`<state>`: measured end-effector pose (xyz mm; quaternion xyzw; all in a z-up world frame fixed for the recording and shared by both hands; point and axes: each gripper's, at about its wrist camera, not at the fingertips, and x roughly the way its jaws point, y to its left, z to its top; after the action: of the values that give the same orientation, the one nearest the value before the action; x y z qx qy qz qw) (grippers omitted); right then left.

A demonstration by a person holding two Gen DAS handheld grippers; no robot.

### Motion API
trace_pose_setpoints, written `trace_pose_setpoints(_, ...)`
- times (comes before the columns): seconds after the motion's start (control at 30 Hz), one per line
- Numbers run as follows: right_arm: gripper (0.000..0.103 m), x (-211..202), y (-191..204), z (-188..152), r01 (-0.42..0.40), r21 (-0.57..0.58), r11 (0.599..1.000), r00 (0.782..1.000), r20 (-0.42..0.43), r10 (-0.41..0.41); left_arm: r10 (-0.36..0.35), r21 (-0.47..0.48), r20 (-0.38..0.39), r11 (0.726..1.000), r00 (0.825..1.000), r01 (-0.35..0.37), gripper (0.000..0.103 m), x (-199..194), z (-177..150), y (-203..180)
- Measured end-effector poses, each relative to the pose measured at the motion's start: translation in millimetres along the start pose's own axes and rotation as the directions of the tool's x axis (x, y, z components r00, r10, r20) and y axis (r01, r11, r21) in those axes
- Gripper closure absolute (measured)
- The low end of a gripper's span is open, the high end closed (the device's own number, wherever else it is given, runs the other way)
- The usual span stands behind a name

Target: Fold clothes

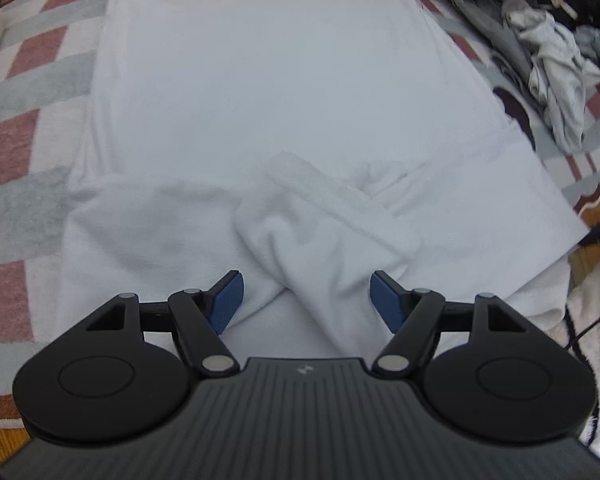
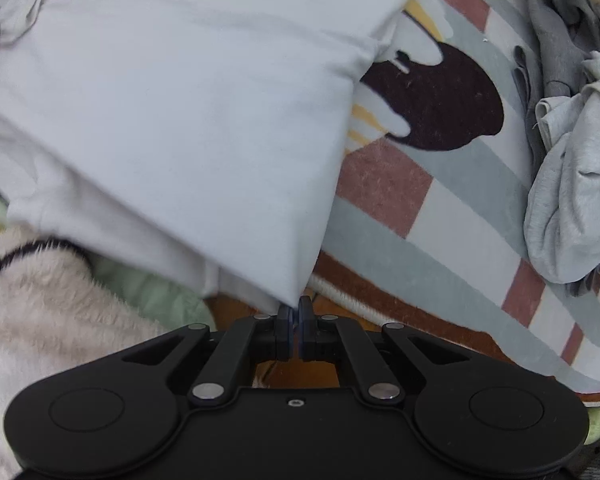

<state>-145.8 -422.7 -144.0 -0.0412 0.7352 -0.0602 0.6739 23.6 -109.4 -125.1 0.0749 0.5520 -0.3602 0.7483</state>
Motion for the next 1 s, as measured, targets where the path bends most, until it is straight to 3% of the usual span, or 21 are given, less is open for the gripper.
trace_pose_setpoints(0.07, 0.095, -14.6, 5.5, -5.4, -0.023, -0.007, 1.000, 1.000, 0.018, 0.023, 0.004, 0.013, 0.021, 1.000, 1.000, -0.005, 0.033, -6.6, 1.2, -0.4)
trace_pose_setpoints(0.13, 0.090, -44.7, 6.7, -14.0, -0.088, -0.014, 0.996, 0.985, 0.146, 0.089, 0.013, 0.049, 0.036, 0.999, 0.999, -0.015, 0.033, -10.0, 3.8, -6.2)
trace_pose_setpoints(0.17, 0.090, -62.5, 10.1, -16.8, -0.138, -0.025, 0.990, 0.965, 0.224, 0.140, 0.017, 0.067, 0.044, 0.998, 0.999, -0.020, 0.033, -11.7, 5.1, -9.1)
trace_pose_setpoints(0.27, 0.059, -105.7, 20.7, -17.9, -0.273, -0.061, 0.960, 0.868, 0.415, 0.273, 0.019, 0.185, 0.032, 0.982, 0.999, -0.024, 0.033, -6.5, 7.6, -33.4)
trace_pose_setpoints(0.33, 0.059, -114.3, 27.7, -6.6, -0.258, -0.059, 0.964, 0.844, 0.472, 0.255, 0.009, 0.231, 0.014, 0.973, 1.000, -0.012, 0.026, 6.3, 8.4, -50.3)
trace_pose_setpoints(0.4, 0.059, -99.5, 26.1, 14.1, -0.213, 0.011, 0.977, 0.856, 0.483, 0.182, 0.014, 0.258, -0.021, 0.966, 1.000, -0.008, 0.017, 24.6, 9.2, -65.1)
trace_pose_setpoints(0.5, 0.059, -74.1, 22.7, 45.9, -0.178, 0.143, 0.974, 0.869, 0.486, 0.088, 0.135, 0.353, 0.028, 0.926, 0.990, -0.137, 0.020, 35.4, 0.7, -82.6)
trace_pose_setpoints(0.53, 0.059, -66.8, 23.5, 52.7, -0.208, 0.177, 0.962, 0.868, 0.487, 0.098, 0.175, 0.383, 0.048, 0.906, 0.983, -0.180, 0.032, 38.9, -2.2, -88.4)
trace_pose_setpoints(0.57, 0.059, -59.6, 24.3, 59.3, -0.237, 0.211, 0.948, 0.866, 0.488, 0.108, 0.188, 0.387, 0.070, 0.900, 0.980, -0.200, 0.052, 35.0, -5.0, -88.9)
trace_pose_setpoints(0.6, 0.059, -55.4, 26.9, 63.3, -0.278, 0.226, 0.934, 0.858, 0.496, 0.135, 0.198, 0.389, 0.091, 0.895, 0.976, -0.217, 0.062, 30.4, -7.7, -88.9)
trace_pose_setpoints(0.63, 0.059, -48.3, 29.6, 67.1, -0.317, 0.233, 0.920, 0.847, 0.505, 0.164, 0.202, 0.376, 0.101, 0.899, 0.974, -0.225, 0.082, 23.8, -8.6, -83.0)
trace_pose_setpoints(0.67, 0.059, -41.1, 32.2, 70.8, -0.355, 0.238, 0.904, 0.835, 0.515, 0.193, 0.206, 0.362, 0.109, 0.903, 0.972, -0.232, 0.088, 17.0, -9.5, -76.6)
trace_pose_setpoints(0.7, 0.059, -31.2, 33.6, 73.6, -0.377, 0.242, 0.894, 0.833, 0.511, 0.213, 0.225, 0.329, 0.121, 0.910, 0.967, -0.253, 0.090, 8.2, -11.7, -66.5)
trace_pose_setpoints(0.77, 0.059, -7.1, 39.5, 74.7, -0.381, 0.273, 0.883, 0.853, 0.474, 0.221, 0.268, 0.260, 0.138, 0.919, 0.953, -0.296, 0.091, -6.8, -17.2, -45.4)
trace_pose_setpoints(0.8, 0.059, 0.0, 42.6, 70.6, -0.375, 0.264, 0.889, 0.850, 0.480, 0.216, 0.291, 0.227, 0.141, 0.921, 0.946, -0.317, 0.091, -12.6, -20.4, -34.7)
trace_pose_setpoints(0.87, 0.059, 6.6, 47.2, 64.9, -0.356, 0.236, 0.904, 0.850, 0.483, 0.208, 0.269, 0.143, 0.084, 0.950, 0.959, -0.279, 0.089, -16.8, -27.1, -13.2)
trace_pose_setpoints(0.93, 0.059, 2.0, 48.8, 62.8, -0.349, 0.241, 0.906, 0.859, 0.468, 0.206, 0.191, 0.053, 0.051, 0.980, 0.980, -0.194, 0.087, -26.6, -34.7, 2.0)
trace_pose_setpoints(1.0, 0.059, 0.9, 46.7, 62.8, -0.356, 0.244, 0.902, 0.858, 0.468, 0.212, 0.216, 0.082, 0.031, 0.972, 0.976, -0.218, 0.083, -29.2, -39.9, 0.0)
